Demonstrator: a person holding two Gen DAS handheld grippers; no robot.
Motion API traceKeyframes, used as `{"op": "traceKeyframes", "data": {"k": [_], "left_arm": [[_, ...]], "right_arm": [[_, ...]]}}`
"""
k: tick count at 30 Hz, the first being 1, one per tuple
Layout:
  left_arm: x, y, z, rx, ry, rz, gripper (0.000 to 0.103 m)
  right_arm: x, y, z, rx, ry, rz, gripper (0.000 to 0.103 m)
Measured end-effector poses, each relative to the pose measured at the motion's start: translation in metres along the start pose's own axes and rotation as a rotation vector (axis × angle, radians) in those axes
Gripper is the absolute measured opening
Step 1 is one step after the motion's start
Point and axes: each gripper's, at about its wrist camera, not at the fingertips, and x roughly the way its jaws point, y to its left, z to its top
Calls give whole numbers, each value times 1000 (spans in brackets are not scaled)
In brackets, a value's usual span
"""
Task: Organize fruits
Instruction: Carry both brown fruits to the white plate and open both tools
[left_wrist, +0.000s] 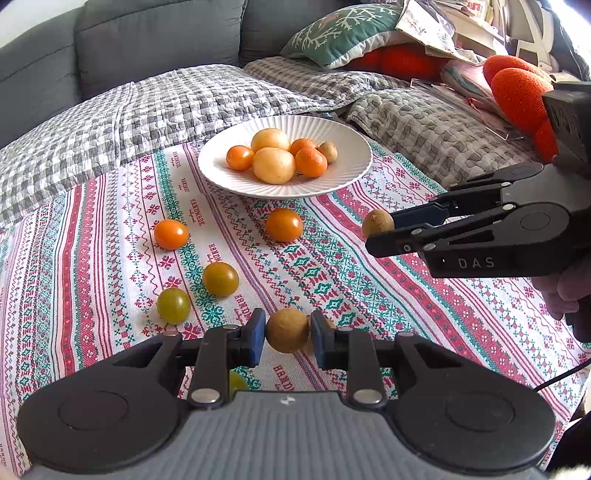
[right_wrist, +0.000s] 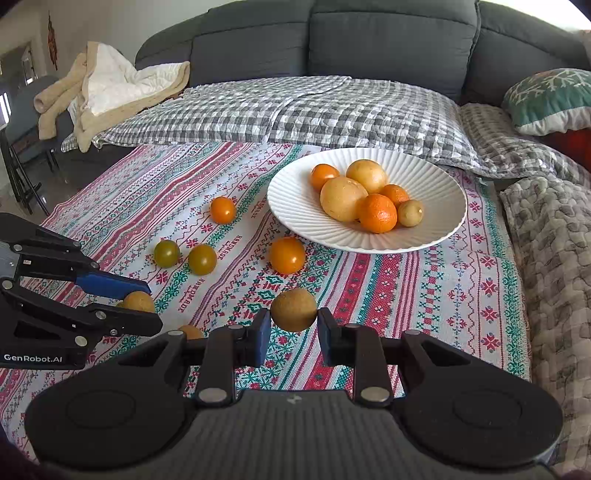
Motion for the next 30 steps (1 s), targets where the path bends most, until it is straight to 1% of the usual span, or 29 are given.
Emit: {"op": "traceKeyframes", "data": {"k": [9,12,15,22,27,30], "left_arm": [[-2,6,30,-58,-108,-32,17],[2,6,40,-56,-147,-38,17],[10,3,50,-44,-180,-25,17],[38,2,70,-91,-196,-22,17],[56,-2,81,-141,-203,-25,17],[66,-9,85,-129,-199,-14,17]], "right_arm": [[-13,-13,10,47,-59,-9,25],[-14,-18,15,64,-78,-15,25],[-14,-22,18,70,-95,-23,25],[-7,-37,27,103,-108,-62,25],[-2,-55,34,155,-117,-82,25],[2,-65,38,192,-121,-93,25]]}}
